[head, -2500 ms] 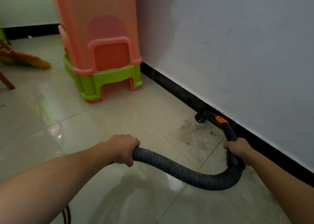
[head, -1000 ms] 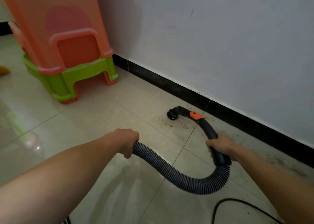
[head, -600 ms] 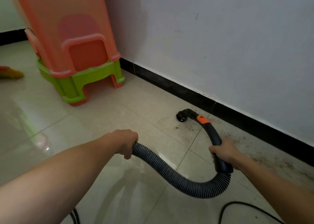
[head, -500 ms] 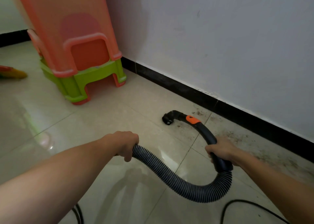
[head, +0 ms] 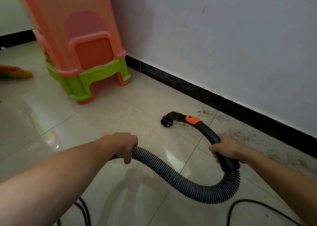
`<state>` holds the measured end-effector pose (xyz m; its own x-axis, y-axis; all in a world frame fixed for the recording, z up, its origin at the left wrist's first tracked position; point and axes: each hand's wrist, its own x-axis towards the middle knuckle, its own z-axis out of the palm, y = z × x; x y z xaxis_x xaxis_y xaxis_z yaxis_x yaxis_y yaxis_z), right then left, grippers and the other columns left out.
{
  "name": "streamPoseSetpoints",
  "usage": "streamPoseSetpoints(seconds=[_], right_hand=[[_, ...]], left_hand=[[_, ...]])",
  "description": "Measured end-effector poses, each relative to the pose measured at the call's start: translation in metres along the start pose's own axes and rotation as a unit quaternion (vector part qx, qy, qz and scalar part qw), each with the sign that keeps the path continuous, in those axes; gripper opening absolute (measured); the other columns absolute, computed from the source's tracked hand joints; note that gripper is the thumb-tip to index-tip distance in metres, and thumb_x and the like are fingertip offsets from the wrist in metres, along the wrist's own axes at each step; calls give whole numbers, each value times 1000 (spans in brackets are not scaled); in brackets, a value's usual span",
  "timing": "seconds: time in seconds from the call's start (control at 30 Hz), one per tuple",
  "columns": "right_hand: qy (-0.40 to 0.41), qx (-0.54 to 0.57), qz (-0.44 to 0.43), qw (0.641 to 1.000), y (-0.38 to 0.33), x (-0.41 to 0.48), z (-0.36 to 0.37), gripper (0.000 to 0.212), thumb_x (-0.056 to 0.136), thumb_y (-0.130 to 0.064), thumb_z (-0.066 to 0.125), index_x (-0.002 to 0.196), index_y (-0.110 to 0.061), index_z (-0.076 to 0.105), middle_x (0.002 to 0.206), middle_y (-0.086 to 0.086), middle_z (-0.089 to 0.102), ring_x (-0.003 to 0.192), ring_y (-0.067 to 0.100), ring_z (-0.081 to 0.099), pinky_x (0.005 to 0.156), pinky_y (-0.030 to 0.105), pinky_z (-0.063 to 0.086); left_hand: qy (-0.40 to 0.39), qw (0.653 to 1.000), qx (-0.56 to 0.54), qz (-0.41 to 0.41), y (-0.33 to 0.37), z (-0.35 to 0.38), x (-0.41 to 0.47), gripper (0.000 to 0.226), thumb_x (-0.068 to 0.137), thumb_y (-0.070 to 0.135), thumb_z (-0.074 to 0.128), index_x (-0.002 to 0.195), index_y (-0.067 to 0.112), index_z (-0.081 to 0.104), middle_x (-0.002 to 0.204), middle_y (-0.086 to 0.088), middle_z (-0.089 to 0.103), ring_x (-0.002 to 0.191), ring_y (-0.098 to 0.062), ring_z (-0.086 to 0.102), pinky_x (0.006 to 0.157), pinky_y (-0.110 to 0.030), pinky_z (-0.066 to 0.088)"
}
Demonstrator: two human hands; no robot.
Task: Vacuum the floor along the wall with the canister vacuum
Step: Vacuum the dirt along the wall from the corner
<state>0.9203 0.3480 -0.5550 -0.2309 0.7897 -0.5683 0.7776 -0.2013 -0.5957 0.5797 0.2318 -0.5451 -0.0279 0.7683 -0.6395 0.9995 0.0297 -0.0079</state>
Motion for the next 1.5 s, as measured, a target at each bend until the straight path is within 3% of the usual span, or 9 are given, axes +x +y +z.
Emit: streamPoseSetpoints(seconds=[0.3,0.47,0.57,0.67,0.8,0.93,1.17,1.33,1.5], right_hand=[[-53,-31,-27,998,14,-23,5,29,78,-8,68,103,-14,53,73,14,67,55,22,65,54,33,56],[63,-103,-30,992,-8,4,24,31,77,-22,71,102,-17,53,86,11,70,78,28,69,77,46,59],[48,-60,-35,996,-29,21,36,33,78,-20,71,105,-15,53,91,14,69,83,29,69,82,48,59],[-4,7,-38,999,-41,27,45,28,80,-10,69,100,-15,50,83,16,69,70,27,68,72,44,61],[-53,-33,-52,997,-35,25,41,29,79,-10,68,102,-15,51,81,14,68,65,24,66,66,39,60],[62,-189,-42,979,-25,27,20,35,80,-27,70,108,-22,50,90,5,64,78,21,65,75,41,58],[213,-336,-4,917,-44,46,-30,38,84,-29,65,116,-21,48,79,1,54,66,15,55,53,29,40],[236,-375,19,896,-59,62,-41,35,90,-25,59,119,-12,44,78,5,49,63,19,49,63,36,42],[220,-370,68,900,-31,46,-54,40,90,-30,61,120,-13,42,81,6,52,64,20,54,53,31,40]], left_hand=[[-51,998,20,13,4,18,5,32,63,26,79,86,24,57,84,2,62,80,-19,64,63,-32,52],[-37,998,49,-11,-9,17,-1,35,63,22,79,87,24,54,78,5,57,80,-19,64,66,-32,52],[-34,997,57,-40,-29,17,-11,36,61,22,78,86,25,51,75,6,53,79,-19,62,66,-31,52],[-37,996,58,-60,-44,22,-15,36,61,20,78,85,25,52,76,5,55,81,-20,64,69,-33,55],[-42,997,34,-50,-38,19,-8,33,61,19,80,76,27,52,73,7,57,76,-17,63,64,-30,52],[-16,999,27,-8,-5,8,10,33,63,20,78,81,26,51,76,6,55,78,-19,61,62,-30,47],[35,998,29,42,47,-7,37,36,70,25,75,93,22,47,80,4,49,79,-19,57,63,-30,45],[34,999,2,34,37,-9,42,36,70,26,75,94,23,47,81,4,50,80,-19,59,64,-30,47],[35,998,-17,56,48,-12,48,36,68,25,76,91,24,47,81,4,52,80,-19,59,63,-31,46]])
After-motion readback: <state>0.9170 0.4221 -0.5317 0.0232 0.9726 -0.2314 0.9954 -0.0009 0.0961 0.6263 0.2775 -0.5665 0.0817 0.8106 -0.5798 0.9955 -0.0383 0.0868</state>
